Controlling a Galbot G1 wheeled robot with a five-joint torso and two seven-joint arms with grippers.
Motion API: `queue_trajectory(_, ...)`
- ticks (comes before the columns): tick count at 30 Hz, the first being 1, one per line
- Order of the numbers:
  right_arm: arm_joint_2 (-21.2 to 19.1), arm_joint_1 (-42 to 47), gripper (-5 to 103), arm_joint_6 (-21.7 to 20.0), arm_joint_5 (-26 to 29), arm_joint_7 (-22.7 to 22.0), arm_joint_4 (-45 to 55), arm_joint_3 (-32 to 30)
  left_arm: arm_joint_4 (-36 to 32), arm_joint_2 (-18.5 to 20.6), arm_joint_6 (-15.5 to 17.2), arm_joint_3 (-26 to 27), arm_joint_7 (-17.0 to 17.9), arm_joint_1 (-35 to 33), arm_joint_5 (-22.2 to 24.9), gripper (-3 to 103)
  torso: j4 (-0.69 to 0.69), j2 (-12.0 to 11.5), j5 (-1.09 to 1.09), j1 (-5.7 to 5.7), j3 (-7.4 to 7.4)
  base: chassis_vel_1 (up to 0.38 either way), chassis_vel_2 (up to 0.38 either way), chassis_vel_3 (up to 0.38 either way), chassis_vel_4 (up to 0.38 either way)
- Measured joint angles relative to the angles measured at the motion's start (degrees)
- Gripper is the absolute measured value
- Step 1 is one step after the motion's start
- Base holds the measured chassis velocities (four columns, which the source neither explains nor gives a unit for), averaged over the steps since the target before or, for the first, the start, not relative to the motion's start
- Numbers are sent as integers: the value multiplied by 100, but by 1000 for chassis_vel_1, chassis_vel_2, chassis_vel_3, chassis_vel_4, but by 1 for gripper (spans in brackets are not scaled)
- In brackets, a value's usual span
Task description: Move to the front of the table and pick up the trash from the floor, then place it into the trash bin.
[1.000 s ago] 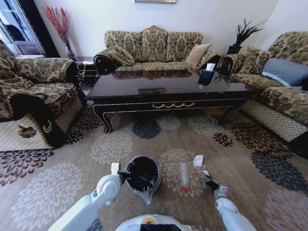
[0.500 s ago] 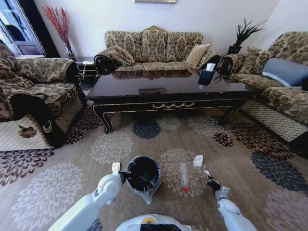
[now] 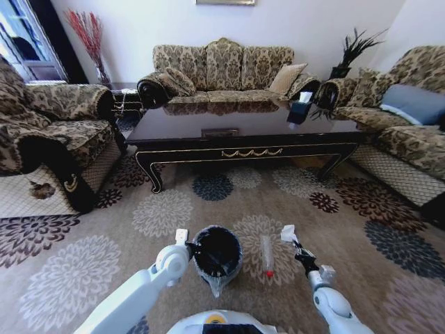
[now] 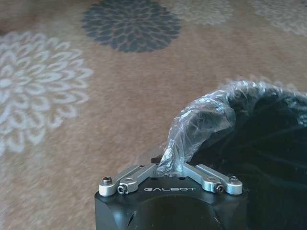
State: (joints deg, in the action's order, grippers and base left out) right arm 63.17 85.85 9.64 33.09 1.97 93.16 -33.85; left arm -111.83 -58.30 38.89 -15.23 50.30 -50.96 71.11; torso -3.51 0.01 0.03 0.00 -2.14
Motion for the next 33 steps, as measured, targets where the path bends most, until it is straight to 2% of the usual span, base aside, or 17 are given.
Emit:
queue_trajectory(4, -14, 178, 0, -55, 0, -52, 599, -1, 45, -63, 1, -194, 69, 224, 139, 0, -3, -1, -5, 0, -2, 0, 0, 0, 0)
queue_trajectory(5, -26, 308, 0, -84, -6, -77, 961, 3, 51, -91, 5, -335, 78, 370, 304, 0, -7, -4, -17, 1, -7, 0, 0, 0, 0)
queue_trajectory(6, -42, 411, 0, -103, -15, -91, 1193, 3, 49, -96, 4, -382, 74, 475, 368, 0, -8, -4, -20, 1, -7, 0, 0, 0, 0)
queue_trajectory(7, -59, 492, 0, -111, -24, -98, 1351, 2, 50, -95, -8, -405, 109, 567, 398, 0, -10, -3, -16, 1, -5, 0, 0, 0, 0)
queue_trajectory(8, -81, 618, 0, -120, -50, -101, 1568, -7, 50, -88, -34, -429, 172, 684, 439, 0, -8, -3, -2, 1, -3, 0, 0, 0, 0)
queue_trajectory(12, -126, 974, 0, -122, -149, -75, 2135, -70, 47, -73, -19, -504, 243, 934, 629, 0, -2, -3, -8, 1, -3, 0, 0, 0, 0)
queue_trajectory(14, -133, 1142, 0, -120, -211, -30, 2402, -108, 47, -64, -21, -539, 272, 1045, 694, 0, -1, -3, -1, 1, -3, 0, 0, 0, 0)
queue_trajectory(20, -114, 1457, 0, -104, -451, 54, 3043, -121, 114, -170, -33, -710, 342, 1295, 804, 0, -2, -3, -3, 1, -2, 0, 0, 0, 0)
queue_trajectory(29, -69, 1760, 0, 42, -1043, 265, 3313, 96, 255, -414, -73, -930, 499, 1448, 845, 0, -1, -2, -3, 1, -1, 0, 0, 0, 0)
queue_trajectory(33, -58, 1787, 0, 98, -1221, 351, 3316, 172, 383, -680, -97, -1103, 640, 1590, 888, 0, -2, -3, -3, 1, -2, 0, 0, 0, 0)
